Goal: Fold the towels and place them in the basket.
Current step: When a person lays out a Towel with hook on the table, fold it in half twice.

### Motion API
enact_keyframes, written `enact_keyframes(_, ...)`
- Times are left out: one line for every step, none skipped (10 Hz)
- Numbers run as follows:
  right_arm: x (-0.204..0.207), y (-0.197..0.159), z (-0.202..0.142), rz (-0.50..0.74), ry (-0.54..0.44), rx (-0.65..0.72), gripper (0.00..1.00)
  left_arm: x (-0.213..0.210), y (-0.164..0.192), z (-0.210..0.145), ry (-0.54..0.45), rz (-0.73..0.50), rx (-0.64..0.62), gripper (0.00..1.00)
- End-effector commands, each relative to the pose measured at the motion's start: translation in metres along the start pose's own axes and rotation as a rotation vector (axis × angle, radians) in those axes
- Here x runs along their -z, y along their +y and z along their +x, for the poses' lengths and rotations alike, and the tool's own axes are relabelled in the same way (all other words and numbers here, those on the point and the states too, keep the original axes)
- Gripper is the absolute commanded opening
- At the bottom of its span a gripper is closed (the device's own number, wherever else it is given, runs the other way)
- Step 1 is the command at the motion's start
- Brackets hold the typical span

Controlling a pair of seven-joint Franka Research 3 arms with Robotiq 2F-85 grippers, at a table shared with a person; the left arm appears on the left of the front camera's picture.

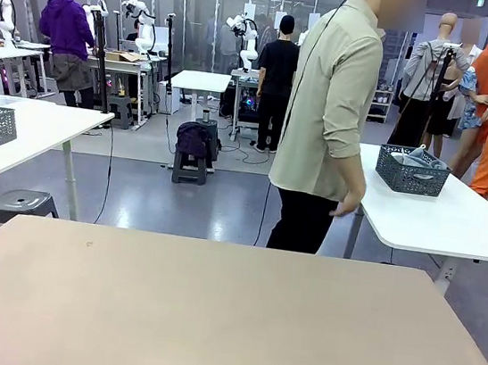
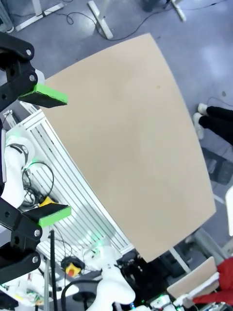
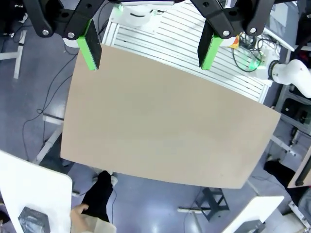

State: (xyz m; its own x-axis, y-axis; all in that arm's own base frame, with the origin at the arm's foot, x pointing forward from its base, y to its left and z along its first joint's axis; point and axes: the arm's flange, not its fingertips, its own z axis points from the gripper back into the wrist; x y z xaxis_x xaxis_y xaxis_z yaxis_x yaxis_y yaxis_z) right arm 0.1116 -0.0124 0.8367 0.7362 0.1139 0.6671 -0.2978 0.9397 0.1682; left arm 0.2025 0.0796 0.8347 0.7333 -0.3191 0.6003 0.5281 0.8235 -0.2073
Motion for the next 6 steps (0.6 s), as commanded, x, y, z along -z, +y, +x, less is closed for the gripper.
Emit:
enact_keyframes(-0.0132,0.0055,-0.0054,0.036,0.01,0.075,1.0,-0.0052,0.0031,0.0019,0.019,0.024,0.065,1.0)
enact_keyframes(-0.0138,0.0054,-0.0064,0.045,0.012,0.092,1.0,-0.005,0.0048,0.002,0.016,0.027,0.091,1.0)
enact_keyframes(-0.0129,0.0047,-0.0075,0.047,0.01,0.098,1.0,-0.0048,0.0056,0.0024,0.021,0.03,0.098,1.0)
enact_keyframes(-0.0114,0.0044,-0.008,0.047,0.012,0.1,1.0,-0.0043,0.0065,0.0024,0.027,0.028,0.096,1.0)
enact_keyframes(-0.0107,0.0039,-0.0078,0.043,0.016,0.102,1.0,-0.0028,0.0077,0.0022,0.034,0.02,0.093,1.0)
enact_keyframes(-0.0097,0.0042,-0.0068,0.022,0.043,0.089,1.0,0.0008,0.0091,0.0013,0.062,0.02,0.073,1.0)
